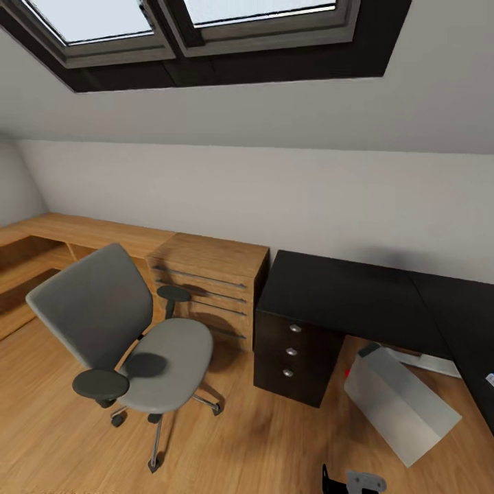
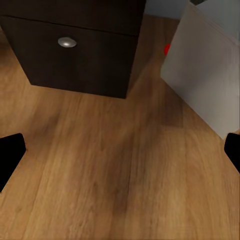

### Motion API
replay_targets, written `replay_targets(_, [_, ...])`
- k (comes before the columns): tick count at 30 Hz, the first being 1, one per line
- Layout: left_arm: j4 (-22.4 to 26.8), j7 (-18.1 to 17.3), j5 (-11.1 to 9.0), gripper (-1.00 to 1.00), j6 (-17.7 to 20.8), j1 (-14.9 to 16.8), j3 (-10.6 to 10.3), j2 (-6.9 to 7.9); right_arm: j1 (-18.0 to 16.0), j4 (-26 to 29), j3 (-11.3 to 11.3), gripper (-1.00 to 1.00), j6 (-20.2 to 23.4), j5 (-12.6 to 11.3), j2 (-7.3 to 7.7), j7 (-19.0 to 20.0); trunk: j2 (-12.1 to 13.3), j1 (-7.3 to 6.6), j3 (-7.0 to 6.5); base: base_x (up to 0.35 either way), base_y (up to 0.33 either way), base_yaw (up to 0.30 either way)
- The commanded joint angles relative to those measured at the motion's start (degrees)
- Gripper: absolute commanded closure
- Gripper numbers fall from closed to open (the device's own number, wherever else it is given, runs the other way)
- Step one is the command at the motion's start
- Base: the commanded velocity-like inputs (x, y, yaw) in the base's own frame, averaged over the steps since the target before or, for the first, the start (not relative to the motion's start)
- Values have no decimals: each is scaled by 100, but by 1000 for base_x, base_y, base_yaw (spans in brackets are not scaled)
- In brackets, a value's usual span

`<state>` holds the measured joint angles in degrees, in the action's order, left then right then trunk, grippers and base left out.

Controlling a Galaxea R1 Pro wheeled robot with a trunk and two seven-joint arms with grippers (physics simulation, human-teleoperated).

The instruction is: In the bedroom, organize the workspace by keeping the computer under the desk, ensuring the monitor is on the desk, placing the keyboard on the desk next to the monitor, placing the mouse on the desk next to the keyboard, moving the folder from the swivel chair onto the desk next to the mouse, stacking the notebook on top of the folder with the pen on top of the notebook, and positioning the swivel chair next to the desk.

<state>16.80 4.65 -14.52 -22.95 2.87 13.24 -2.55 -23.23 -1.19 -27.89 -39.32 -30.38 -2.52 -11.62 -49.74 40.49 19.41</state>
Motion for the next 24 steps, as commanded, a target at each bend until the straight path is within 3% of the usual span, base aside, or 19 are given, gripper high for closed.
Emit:
replay_targets(1, [-1, 19, -36, -100, -19, 3, -23, 0, -6, -13, -49, -100, -15, -16, -3, -33, -5, 1, -2, 0, 0, 155])
replay_targets(4, [-1, 19, -39, -100, -18, 3, -22, 0, -6, -13, -49, -100, -14, -17, -3, -33, -5, 1, -26, 0, 0, 154])
replay_targets(24, [-3, 19, -42, -100, -2, 3, -23, 7, -6, -13, -54, -100, 22, -14, -11, -17, 797, -439, -533, 0, 0, 126])
